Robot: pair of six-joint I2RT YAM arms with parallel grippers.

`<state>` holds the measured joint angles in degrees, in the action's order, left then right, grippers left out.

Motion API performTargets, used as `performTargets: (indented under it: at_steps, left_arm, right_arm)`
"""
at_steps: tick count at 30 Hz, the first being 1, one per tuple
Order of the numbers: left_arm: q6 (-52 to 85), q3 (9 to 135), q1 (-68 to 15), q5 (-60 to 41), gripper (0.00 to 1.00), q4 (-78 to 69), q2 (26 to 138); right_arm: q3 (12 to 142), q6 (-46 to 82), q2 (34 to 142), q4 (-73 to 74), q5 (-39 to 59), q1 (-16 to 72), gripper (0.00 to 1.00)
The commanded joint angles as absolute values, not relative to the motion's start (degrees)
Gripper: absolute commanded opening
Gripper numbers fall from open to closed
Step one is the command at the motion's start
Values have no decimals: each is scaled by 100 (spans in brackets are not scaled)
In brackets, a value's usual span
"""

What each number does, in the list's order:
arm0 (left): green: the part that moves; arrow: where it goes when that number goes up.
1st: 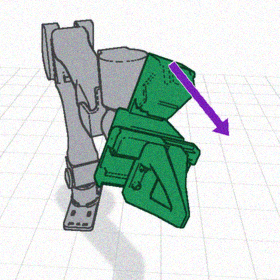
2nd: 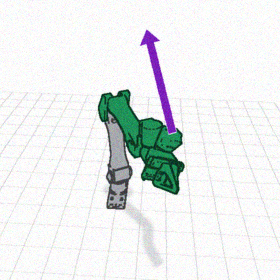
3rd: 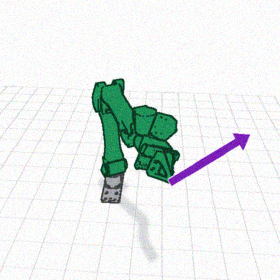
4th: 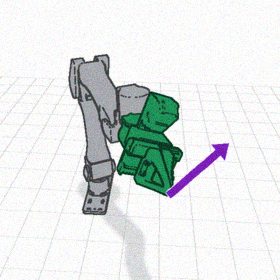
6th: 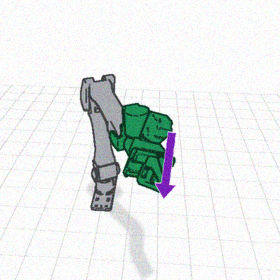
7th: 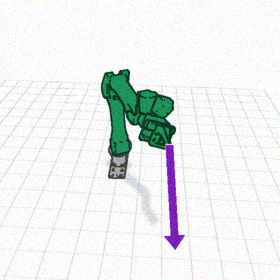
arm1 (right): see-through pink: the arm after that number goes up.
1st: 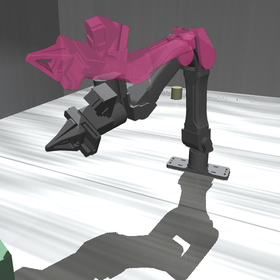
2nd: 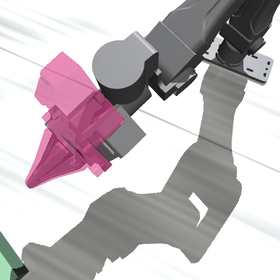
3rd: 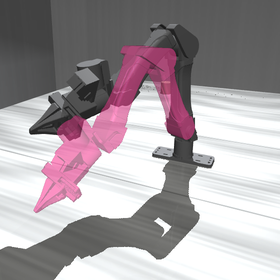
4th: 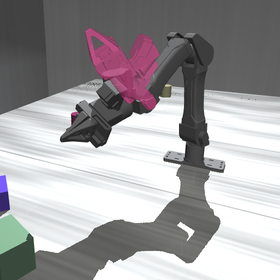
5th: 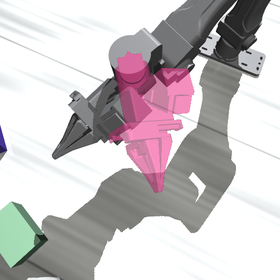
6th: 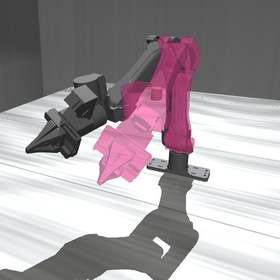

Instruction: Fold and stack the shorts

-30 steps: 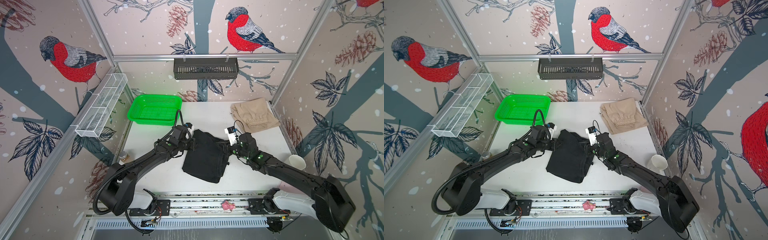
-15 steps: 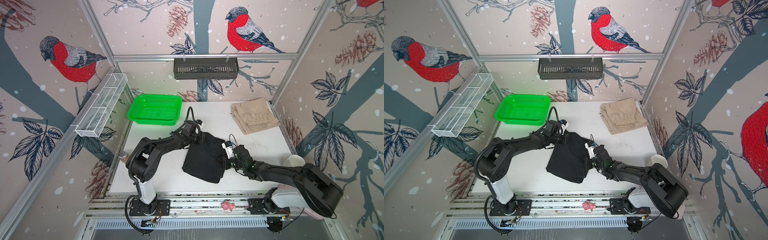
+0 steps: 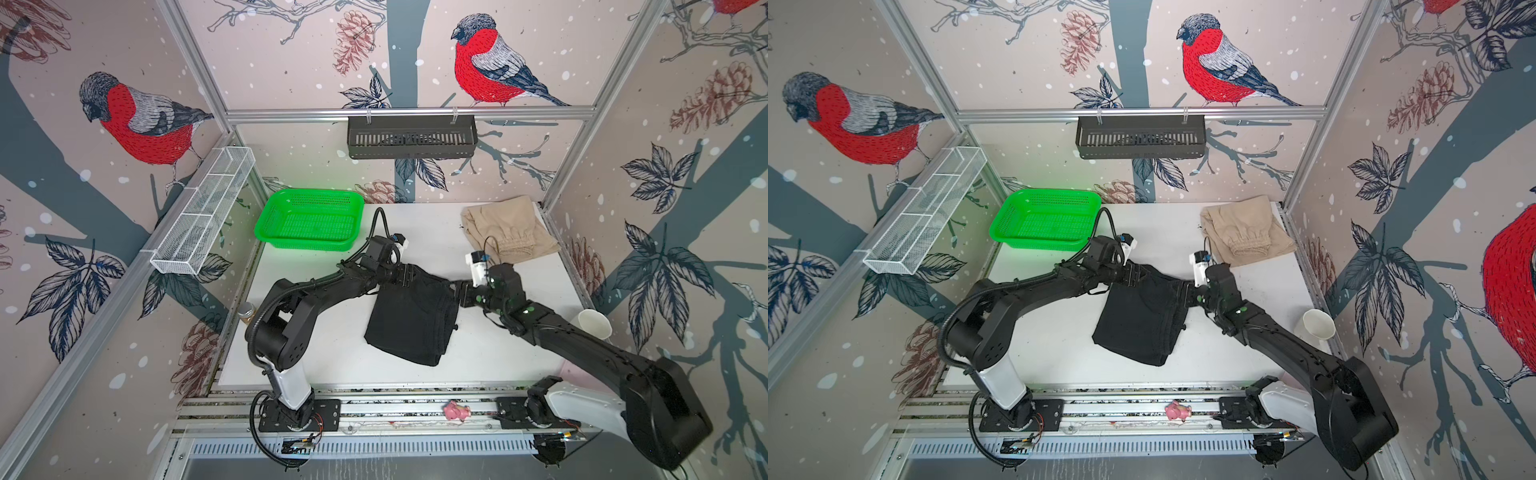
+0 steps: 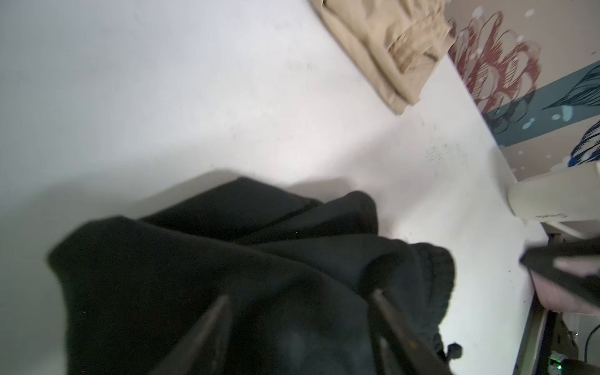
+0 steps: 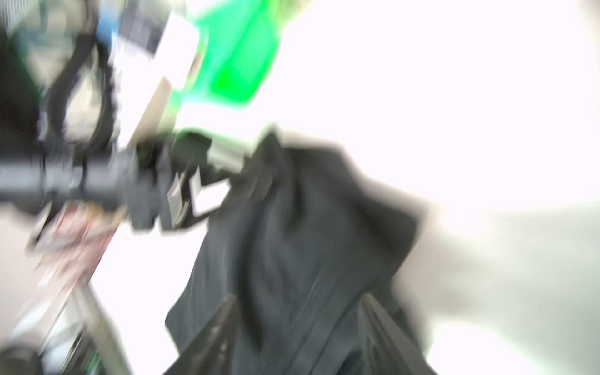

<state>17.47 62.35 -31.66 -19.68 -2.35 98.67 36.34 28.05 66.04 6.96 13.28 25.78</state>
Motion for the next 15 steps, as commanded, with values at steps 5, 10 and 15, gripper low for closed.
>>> performTargets:
  at_steps: [5, 10, 15]
  left_arm:
    - [1768, 6204, -2916, -1631, 98, 436, 8848]
    - [2174, 5294, -2498, -1597, 98, 412, 8095]
    - [2627, 4267, -2295, -1417, 98, -11, 7453]
  right_arm:
    - [5721, 1723, 8106, -666, 449, 1168, 79]
    - [7832, 1131, 10213, -1355, 260, 266, 83]
    - [9280, 1002, 11708, -1810, 518, -226, 84]
